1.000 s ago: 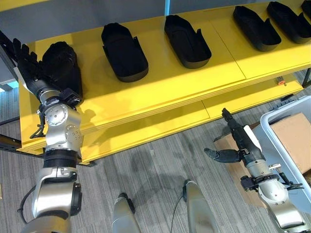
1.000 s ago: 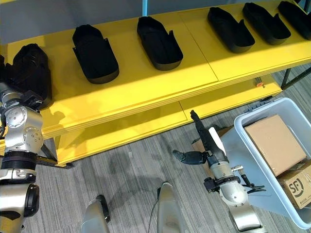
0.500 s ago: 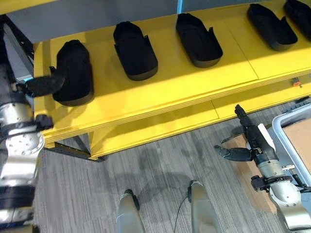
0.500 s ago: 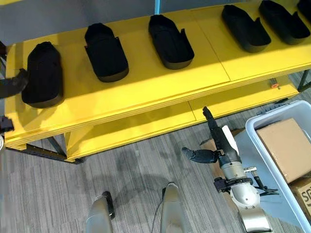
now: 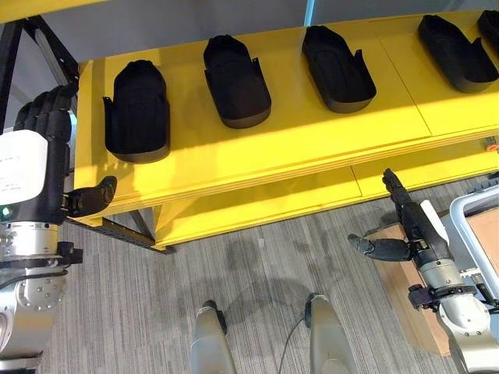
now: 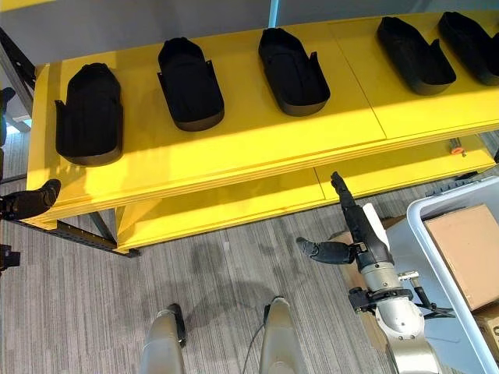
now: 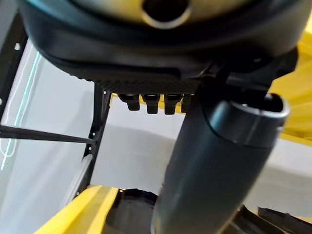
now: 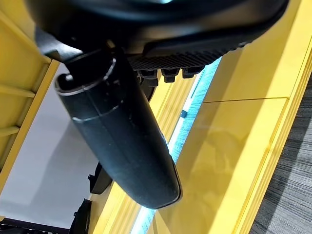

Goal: Move parts from the plastic box to the shelf.

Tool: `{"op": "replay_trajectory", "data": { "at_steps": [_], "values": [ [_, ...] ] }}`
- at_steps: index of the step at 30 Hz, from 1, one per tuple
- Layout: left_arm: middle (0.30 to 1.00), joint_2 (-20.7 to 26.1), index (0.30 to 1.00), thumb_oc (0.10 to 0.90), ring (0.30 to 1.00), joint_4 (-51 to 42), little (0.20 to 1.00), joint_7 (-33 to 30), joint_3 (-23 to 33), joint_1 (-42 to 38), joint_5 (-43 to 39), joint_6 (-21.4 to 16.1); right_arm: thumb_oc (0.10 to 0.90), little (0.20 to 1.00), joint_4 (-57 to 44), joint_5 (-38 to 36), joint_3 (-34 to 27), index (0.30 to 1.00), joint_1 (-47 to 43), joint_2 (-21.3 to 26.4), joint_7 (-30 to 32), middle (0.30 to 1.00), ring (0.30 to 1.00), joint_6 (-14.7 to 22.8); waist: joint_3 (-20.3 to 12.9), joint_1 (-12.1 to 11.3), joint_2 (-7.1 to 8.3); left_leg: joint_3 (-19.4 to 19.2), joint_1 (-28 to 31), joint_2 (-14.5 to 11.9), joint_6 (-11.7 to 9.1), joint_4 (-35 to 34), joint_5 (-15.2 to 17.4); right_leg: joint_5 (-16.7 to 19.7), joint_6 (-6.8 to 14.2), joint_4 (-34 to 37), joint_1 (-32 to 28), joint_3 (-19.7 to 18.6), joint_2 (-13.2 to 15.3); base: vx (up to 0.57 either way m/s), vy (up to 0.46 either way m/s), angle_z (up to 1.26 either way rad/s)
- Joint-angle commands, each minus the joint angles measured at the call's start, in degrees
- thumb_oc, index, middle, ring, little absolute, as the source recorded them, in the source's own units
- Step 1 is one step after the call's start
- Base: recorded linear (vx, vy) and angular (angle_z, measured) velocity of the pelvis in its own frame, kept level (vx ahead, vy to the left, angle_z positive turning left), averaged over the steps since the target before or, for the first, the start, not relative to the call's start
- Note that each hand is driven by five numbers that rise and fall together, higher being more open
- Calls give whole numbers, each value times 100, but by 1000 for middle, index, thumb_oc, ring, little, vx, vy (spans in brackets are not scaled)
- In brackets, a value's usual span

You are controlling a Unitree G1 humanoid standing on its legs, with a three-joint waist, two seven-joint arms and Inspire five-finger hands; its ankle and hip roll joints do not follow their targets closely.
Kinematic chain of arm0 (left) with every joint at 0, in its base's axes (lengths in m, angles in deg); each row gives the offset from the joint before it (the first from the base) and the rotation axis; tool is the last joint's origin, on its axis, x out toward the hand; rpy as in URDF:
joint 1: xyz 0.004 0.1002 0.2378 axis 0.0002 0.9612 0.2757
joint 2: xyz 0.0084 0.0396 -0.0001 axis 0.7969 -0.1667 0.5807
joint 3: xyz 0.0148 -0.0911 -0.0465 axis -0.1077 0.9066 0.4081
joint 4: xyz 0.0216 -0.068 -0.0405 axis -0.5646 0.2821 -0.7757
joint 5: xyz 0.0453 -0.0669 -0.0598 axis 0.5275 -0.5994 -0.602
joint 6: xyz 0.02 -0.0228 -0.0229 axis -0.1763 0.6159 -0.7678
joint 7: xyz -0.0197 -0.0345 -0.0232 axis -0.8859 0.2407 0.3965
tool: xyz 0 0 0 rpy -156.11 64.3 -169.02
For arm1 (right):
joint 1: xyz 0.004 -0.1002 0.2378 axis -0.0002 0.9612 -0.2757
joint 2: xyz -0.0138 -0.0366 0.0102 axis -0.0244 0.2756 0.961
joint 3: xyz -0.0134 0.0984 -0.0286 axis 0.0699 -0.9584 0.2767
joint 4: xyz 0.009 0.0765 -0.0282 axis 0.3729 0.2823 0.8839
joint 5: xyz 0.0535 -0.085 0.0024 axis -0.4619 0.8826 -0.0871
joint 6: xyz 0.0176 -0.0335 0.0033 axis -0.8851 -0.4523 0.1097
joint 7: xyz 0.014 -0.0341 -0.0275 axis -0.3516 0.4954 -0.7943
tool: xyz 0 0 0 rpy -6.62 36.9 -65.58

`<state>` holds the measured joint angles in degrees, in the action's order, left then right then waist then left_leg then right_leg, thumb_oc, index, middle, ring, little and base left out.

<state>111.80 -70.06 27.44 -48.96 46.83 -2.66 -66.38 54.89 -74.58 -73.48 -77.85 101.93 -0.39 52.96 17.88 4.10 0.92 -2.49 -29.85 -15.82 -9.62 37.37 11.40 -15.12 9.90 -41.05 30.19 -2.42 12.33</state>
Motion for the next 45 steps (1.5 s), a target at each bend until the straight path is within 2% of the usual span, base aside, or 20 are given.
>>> {"op": "replay_trajectory", "data": {
  "at_steps": [1, 5, 12, 28, 35, 45],
  "values": [
    [1000, 274, 1000, 900, 1000, -63, 1000, -139, 284, -388, 180, -206, 900, 1000, -760, -232, -451, 1000, -230, 164, 90, 1000, 1000, 553, -426, 87, -12, 113, 228, 188, 396, -52, 141, 291, -373, 246, -261, 217, -34, 0, 0, 0],
    [1000, 326, 1000, 900, 1000, -85, 1000, -28, 138, -362, 484, -190, 900, 1000, -790, -237, -496, 1000, -210, 156, 104, 1000, 1000, 540, -425, 92, 0, 109, 202, 184, 392, -46, 131, 310, -378, 257, -252, 249, -30, 0, 0, 0],
    [1000, 266, 1000, 900, 1000, 453, 1000, 98, -570, -770, 693, -96, 900, 1000, -731, -212, -442, 1000, -257, 131, 186, 1000, 1000, 537, -446, 136, 22, 107, 200, 185, 398, -48, 122, 290, -374, 243, -240, 247, -37, 0, 0, 0],
    [1000, 60, 1000, 900, 1000, 536, 1000, 554, -1068, -856, 686, -89, 900, 1000, -734, -188, -448, 1000, -337, 84, 226, 1000, 1000, 489, -408, 132, 44, 110, 203, 196, 410, -29, 127, 260, -380, 217, -248, 236, -34, 0, 0, 0],
    [1000, 35, 1000, 900, 1000, 557, 1000, 706, -1074, -835, 695, -34, 900, 1000, -745, -192, -485, 1000, -326, 43, 187, 1000, 1000, 436, -401, 136, 39, 116, 189, 196, 413, -29, 122, 279, -384, 227, -232, 232, -50, 0, 0, 0],
    [1000, 225, 1000, 900, 1000, 244, 1000, 1156, -734, -563, 455, -33, 900, 1000, -773, -110, -554, 1000, -297, 11, 92, 1000, 1000, 327, -388, 116, 4, 96, 185, 211, 423, -19, 125, 294, -381, 232, -225, 223, -27, 0, 0, 0]
  ]
}}
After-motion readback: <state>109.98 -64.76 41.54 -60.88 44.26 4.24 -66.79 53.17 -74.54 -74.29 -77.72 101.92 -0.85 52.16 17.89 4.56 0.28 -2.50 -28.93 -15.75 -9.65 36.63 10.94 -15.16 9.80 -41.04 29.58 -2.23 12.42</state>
